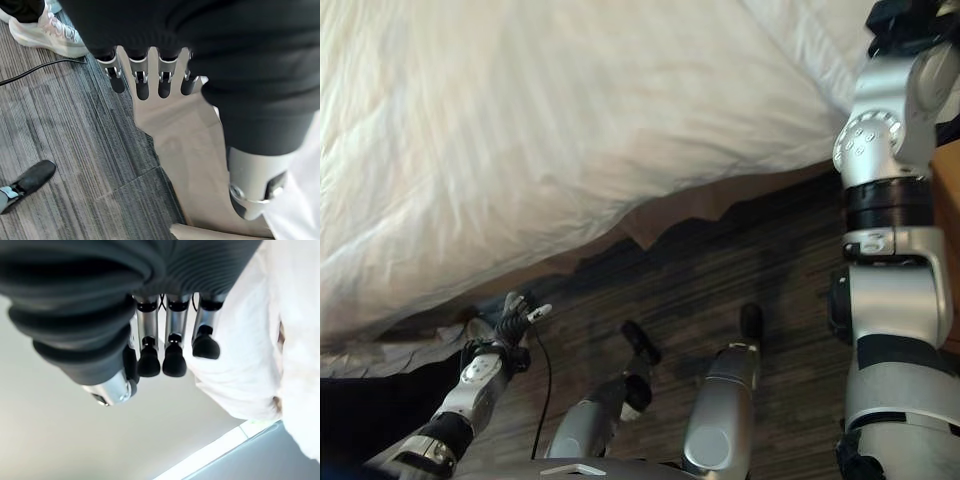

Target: Making the bed.

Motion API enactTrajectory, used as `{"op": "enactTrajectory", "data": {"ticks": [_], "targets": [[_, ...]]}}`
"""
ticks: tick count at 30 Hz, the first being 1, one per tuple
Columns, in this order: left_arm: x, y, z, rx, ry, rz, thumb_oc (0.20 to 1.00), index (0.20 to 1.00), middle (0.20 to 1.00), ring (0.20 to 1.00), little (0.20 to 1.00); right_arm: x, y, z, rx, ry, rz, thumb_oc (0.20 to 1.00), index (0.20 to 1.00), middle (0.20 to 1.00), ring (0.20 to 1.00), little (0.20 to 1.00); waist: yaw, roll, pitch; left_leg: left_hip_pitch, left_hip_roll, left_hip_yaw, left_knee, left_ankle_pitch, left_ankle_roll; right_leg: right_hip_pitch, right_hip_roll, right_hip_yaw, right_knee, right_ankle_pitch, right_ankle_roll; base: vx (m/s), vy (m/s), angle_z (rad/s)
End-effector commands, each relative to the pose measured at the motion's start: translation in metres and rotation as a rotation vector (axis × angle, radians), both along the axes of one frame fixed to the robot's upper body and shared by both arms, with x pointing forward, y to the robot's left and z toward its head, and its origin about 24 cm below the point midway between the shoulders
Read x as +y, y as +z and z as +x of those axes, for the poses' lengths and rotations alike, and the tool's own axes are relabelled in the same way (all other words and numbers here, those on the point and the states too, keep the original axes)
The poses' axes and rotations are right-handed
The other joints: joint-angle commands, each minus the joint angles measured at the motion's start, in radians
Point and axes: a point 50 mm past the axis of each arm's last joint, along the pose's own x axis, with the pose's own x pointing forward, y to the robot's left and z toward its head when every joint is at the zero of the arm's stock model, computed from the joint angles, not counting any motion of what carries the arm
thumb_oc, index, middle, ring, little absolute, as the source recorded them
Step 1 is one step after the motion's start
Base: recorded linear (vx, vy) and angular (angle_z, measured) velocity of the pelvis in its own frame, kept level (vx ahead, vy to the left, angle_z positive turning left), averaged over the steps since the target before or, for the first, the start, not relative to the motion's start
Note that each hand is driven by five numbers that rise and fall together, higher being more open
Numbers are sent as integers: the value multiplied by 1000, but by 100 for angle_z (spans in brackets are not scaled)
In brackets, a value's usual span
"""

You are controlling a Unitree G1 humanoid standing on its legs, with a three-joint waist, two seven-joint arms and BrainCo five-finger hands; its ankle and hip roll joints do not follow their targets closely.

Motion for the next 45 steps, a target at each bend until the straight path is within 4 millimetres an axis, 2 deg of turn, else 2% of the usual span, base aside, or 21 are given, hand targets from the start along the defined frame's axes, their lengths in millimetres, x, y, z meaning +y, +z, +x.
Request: {"op": "enactTrajectory", "data": {"ticks": [1,5,9,10,14,15,19,20,21,22,23,26,28,30,34,36,37,41,42,44,45], "targets": [[24,29,27,-116,43,48,1000,1000,1000,1000,1000,-6,44,-20,-138,9,47,200,200,200,200,200,55,-13,59,100,109,-56,6,-107,-207,7,23,-19,-401,200,22,-22,-5,-15],[22,31,29,-125,38,33,1000,1000,1000,1000,1000,-3,33,-5,-56,26,27,200,200,200,200,200,82,20,43,24,105,-85,6,-96,-210,-69,27,-4,-400,210,17,-33,5,-11],[22,27,25,-124,66,-16,1000,1000,1000,1000,1000,-10,-9,20,129,33,16,200,200,200,200,200,76,44,67,0,116,-74,6,-80,-215,-95,38,9,-400,215,12,-12,26,-10],[22,29,28,-132,102,-43,1000,1000,1000,1000,1000,-12,-48,31,216,54,31,200,200,200,200,200,66,37,74,5,122,-69,6,-79,-214,-89,48,4,-400,214,10,-91,-31,0],[28,32,31,-146,163,-70,1000,1000,1000,1000,1000,-17,-107,36,328,62,59,200,200,200,200,200,40,12,83,11,129,-49,6,-59,-204,-81,64,-8,-395,231,-1,-44,-26,0],[30,32,31,-147,204,-100,1000,1000,1000,1000,1000,-25,-163,30,450,32,72,200,200,200,200,200,21,-13,80,30,135,-45,6,-63,-201,-62,71,-19,-394,226,-2,-25,-59,-5],[23,33,32,-166,229,-150,1000,1000,1000,1000,1000,-21,-264,-4,866,-181,-326,200,200,200,200,200,-25,-97,67,117,151,-33,15,-83,-193,22,77,-51,-392,215,-7,2,-101,-5],[20,30,28,-160,240,-169,1000,1000,1000,1000,1000,-8,-289,-18,928,-169,-438,200,200,200,200,200,-49,-144,61,170,151,-28,26,-103,-183,76,82,-63,-390,212,-8,24,-79,-8],[20,30,27,-157,240,-167,1000,1000,1000,1000,1000,-8,-291,-19,932,-169,-437,322,322,322,322,322,-49,-147,66,180,151,-27,25,-103,-183,85,82,-63,-391,211,-7,29,-106,-15],[20,30,25,-163,254,-168,1000,1000,1000,1000,1000,14,-311,-33,976,-138,-598,1000,1000,1000,1000,1000,-73,-195,67,232,155,-21,80,-156,-175,145,86,-68,-388,204,-9,97,-44,-21],[19,29,23,-162,250,-168,1000,1000,1000,1000,1000,21,-322,-41,1010,-123,-675,1000,1000,1000,1000,1000,-77,-215,68,274,164,-27,136,-220,-182,197,80,-71,-391,186,-2,95,-91,-22],[11,32,25,-178,219,-162,1000,1000,1000,1000,1000,47,-338,-49,1033,-53,-834,1000,1000,1000,1000,1000,-91,-274,78,339,171,-53,324,-337,-175,276,65,-101,-365,180,-22,-41,-92,-24],[6,35,26,-192,196,-152,1000,1000,1000,1000,1000,56,-338,-52,1019,-38,-884,1000,1000,1000,1000,1000,-101,-305,78,355,156,-68,363,-332,-167,296,59,-127,-352,192,-44,-116,-102,20],[-4,39,24,-208,120,-90,1000,1000,1000,1000,1000,75,-340,-58,982,-3,-987,1000,1000,1000,1000,1000,-136,-324,18,470,131,-46,286,-370,-153,330,58,-176,-344,204,-40,-26,40,60],[-9,63,28,-313,29,16,1000,1000,1000,1000,1000,88,-336,-67,921,-22,-1059,1000,1000,1000,1000,1000,-151,-355,-28,551,104,-46,140,-330,-136,337,40,-213,-304,228,-17,-90,61,49],[-7,92,31,-439,-19,133,1000,1000,1000,1000,1000,104,-335,-67,879,-13,-1066,1000,1000,1000,1000,1000,-143,-395,-34,597,87,-67,33,-296,-124,322,28,-178,-210,294,51,-150,6,50],[-7,92,30,-438,-18,135,1000,1000,1000,1000,1000,105,-335,-66,879,-13,-1065,1000,1000,1000,1000,1000,-142,-398,-32,600,85,-66,29,-294,-123,323,27,-177,-209,293,51,-209,6,36],[-7,113,27,-534,-56,245,1000,1000,1000,1000,1000,122,-340,-72,862,25,-1035,1000,1000,1000,1000,1000,-109,-404,-33,570,91,-110,17,-260,-96,334,81,-104,-93,210,45,-261,103,47],[-5,124,21,-583,-67,280,1000,1000,1000,1000,1000,127,-341,-72,852,30,-1013,1000,1000,1000,1000,1000,-74,-395,-38,557,96,-121,25,-260,-70,371,111,-99,27,139,12,-250,81,25],[-3,133,13,-617,-77,291,1000,1000,1000,1000,1000,134,-334,-74,811,38,-993,1000,1000,1000,1000,1000,-24,-426,-93,525,85,-125,46,-256,-68,541,120,-161,-95,34,-43,-160,1,13],[-2,132,13,-616,-77,293,1000,1000,1000,1000,1000,134,-334,-75,812,40,-992,1000,1000,1000,1000,1000,-26,-426,-95,521,88,-127,47,-252,-69,545,124,-166,-108,43,-46,39,-48,22]]}}
